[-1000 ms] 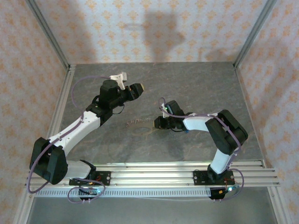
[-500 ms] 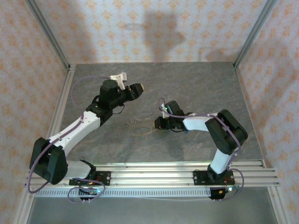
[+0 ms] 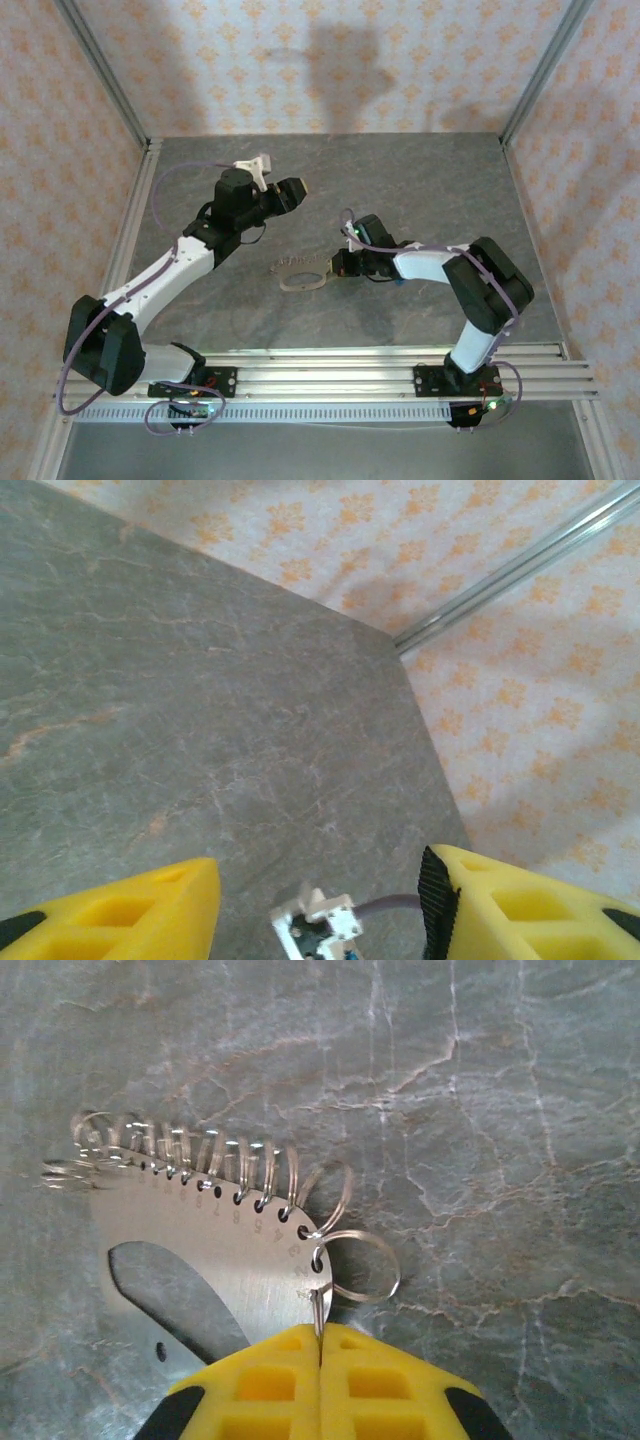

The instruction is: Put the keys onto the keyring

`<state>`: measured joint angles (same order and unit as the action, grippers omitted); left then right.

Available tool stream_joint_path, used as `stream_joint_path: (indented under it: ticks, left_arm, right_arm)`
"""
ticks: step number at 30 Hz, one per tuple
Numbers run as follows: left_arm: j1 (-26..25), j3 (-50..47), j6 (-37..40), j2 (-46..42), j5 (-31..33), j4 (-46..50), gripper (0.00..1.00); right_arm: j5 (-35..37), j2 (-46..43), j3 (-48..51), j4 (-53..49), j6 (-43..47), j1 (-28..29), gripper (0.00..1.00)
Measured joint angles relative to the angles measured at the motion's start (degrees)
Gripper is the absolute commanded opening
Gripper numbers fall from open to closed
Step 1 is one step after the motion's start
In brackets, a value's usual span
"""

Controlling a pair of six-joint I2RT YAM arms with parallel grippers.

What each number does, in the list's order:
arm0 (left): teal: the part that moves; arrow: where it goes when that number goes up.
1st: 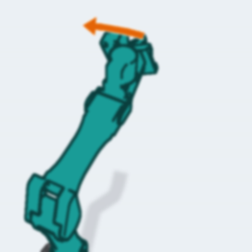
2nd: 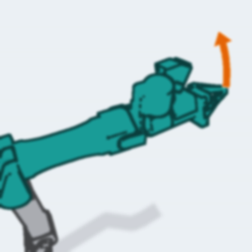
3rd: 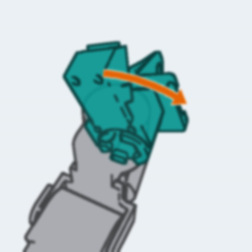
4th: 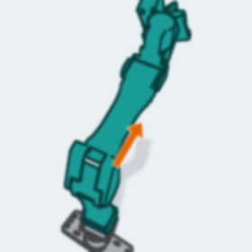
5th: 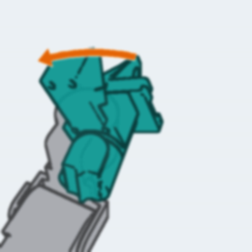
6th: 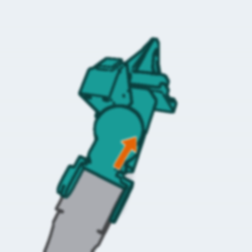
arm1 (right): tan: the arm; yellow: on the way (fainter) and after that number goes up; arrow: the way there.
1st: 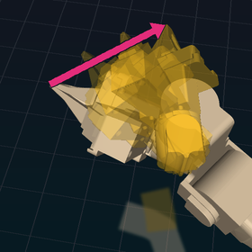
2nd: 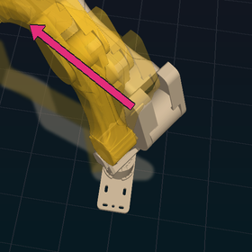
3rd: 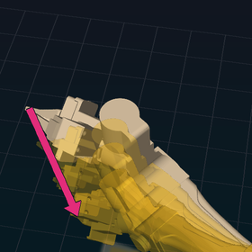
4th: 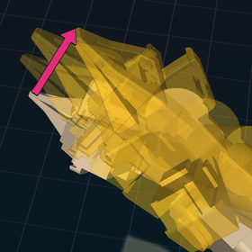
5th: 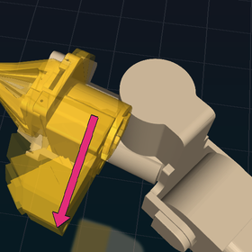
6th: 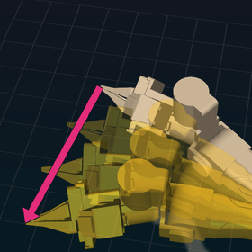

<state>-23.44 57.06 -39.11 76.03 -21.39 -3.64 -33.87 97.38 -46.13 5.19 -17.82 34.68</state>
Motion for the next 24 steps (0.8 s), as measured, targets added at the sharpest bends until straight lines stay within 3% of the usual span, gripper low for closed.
stream_joint_path:
  ticks: [7, 11, 17, 24]
  left_arm:
    - [-0.20, 5.88, -0.85, 0.26, 8.44, 10.82, 0.57]
    - [-0.20, 7.63, 1.70, 0.26, 8.74, 14.53, 0.54]
    - [0.74, 8.11, 5.20, 0.26, 1.75, 12.94, 0.53]
    - [3.34, 10.45, 6.38, 0.26, -8.70, 6.58, 0.48]
  right_arm:
    - [-0.85, -9.44, -6.62, -5.05, 2.62, -2.16, 0.00]
    - [-2.69, -15.34, -12.59, -7.39, 5.05, -5.11, 0.00]
    - [-6.75, -21.42, -19.17, -8.87, 6.97, -9.70, 0.00]
    - [-11.58, -24.00, -22.36, -9.33, 6.93, -10.25, 0.00]
